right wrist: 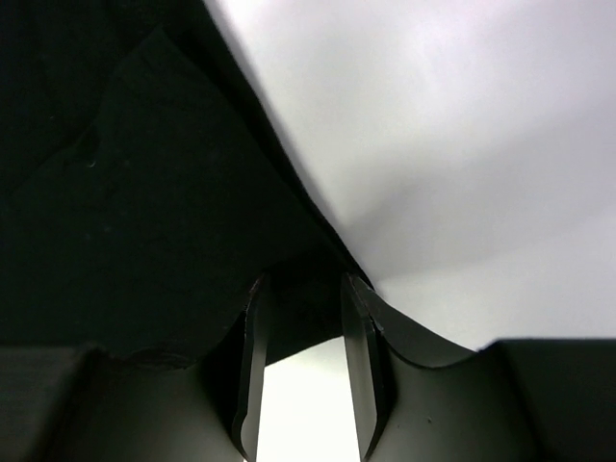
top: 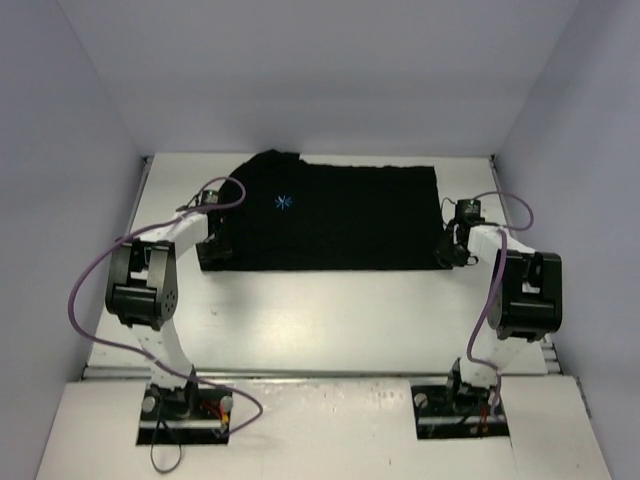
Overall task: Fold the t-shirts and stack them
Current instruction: Fold the flattened tshirt in 1/3 of the way
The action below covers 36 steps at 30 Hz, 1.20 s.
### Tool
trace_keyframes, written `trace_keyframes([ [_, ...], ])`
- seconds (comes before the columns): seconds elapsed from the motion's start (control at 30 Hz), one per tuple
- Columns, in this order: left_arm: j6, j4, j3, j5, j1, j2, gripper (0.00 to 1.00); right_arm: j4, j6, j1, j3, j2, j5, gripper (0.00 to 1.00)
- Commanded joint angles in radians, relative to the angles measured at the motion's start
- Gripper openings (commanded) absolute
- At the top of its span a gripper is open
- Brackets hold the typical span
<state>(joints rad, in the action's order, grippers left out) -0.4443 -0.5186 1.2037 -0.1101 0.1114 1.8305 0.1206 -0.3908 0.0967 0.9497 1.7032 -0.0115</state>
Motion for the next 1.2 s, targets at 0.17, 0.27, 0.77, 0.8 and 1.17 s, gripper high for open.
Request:
trace_keyframes([
  [0.17,-0.008,-0.155,-0.188,-0.084,-0.061,-0.219,0.35,0.247,-0.048,0.008,-0.126,-0.311,-0.113,0.31],
  [0.27,-0.006,-0.167,-0.222,-0.073,-0.061,-0.294,0.37,0.269,-0.009,-0.027,-0.110,-0.395,-0.111,0.32],
  [0.77,-0.073,-0.115,-0.241,-0.014,-0.069,-0.431,0.55,0.145,0.304,-0.751,0.480,-0.049,0.044,0.67],
  [0.8,-0.100,-0.103,-0.255,-0.005,-0.072,-0.413,0.55,0.136,0.333,-0.784,0.518,-0.004,0.051,0.68],
  [1.17,-0.187,-0.043,-0.324,0.017,-0.095,-0.335,0.55,0.003,0.506,-0.969,0.849,0.395,0.163,0.88],
])
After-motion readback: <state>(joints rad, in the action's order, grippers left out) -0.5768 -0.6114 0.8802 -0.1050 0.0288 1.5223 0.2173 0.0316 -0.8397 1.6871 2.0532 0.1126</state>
